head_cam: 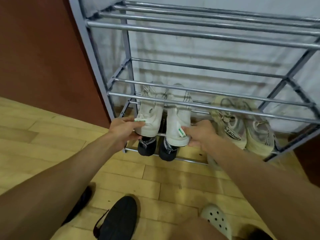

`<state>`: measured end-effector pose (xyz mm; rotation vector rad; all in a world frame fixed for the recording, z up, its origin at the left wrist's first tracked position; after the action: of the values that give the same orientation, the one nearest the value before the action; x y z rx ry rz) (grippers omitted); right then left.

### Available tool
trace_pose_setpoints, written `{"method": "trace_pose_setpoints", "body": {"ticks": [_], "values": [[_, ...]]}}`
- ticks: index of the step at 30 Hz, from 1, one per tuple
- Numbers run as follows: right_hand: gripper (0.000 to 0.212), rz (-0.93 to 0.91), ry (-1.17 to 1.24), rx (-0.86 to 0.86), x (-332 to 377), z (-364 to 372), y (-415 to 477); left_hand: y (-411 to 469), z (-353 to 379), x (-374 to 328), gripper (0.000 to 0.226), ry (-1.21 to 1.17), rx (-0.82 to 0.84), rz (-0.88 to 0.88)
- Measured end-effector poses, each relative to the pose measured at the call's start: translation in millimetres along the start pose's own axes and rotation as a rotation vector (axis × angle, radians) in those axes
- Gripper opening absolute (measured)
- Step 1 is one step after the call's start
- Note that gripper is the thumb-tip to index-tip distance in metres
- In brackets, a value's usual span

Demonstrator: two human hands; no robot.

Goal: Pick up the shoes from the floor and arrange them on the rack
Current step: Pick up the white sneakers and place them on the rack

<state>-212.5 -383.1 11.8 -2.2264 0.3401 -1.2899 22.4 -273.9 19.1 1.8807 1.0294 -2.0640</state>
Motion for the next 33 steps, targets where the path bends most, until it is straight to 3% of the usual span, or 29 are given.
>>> {"method": "trace_pose_setpoints", "body": {"ticks": [7,15,17,21,23,25,33], "values": [[0.045,0.045,-0.01,0.019,5,20,27,36,3,16,0.053,0.016,0.007,-0.008],[0.048,-0.008,-0.098,0.091,9,33,8,16,8,14,0.038,0.14,0.072,-0.038],[0.047,0.0,-0.133,0.117,11,32,-5,1,1,9,0.027,0.161,0.081,-0.053],[0.033,-0.053,-0.281,0.081,24,24,-45,-37,-28,3,0.041,0.202,0.059,-0.021],[0.034,-0.085,-0.349,0.088,33,29,-73,-59,-47,2,0.034,0.255,0.069,0.0],[0.035,-0.117,-0.414,0.139,39,44,-104,-86,-65,3,0.022,0.312,0.113,0.014],[0.033,-0.194,-0.505,0.333,20,143,-223,-209,-165,45,0.031,0.461,0.15,-0.004]]}}
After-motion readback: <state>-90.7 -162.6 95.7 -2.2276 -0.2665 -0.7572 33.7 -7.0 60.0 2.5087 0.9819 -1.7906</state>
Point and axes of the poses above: each hand's wrist, its own y-axis towards the middle knuckle, its own z-axis out of the palm, x = y × z, the point moved 9 cm from there along y, towards the middle knuckle, and after that the axes turned 6 degrees about z, right-handed, at the moved point
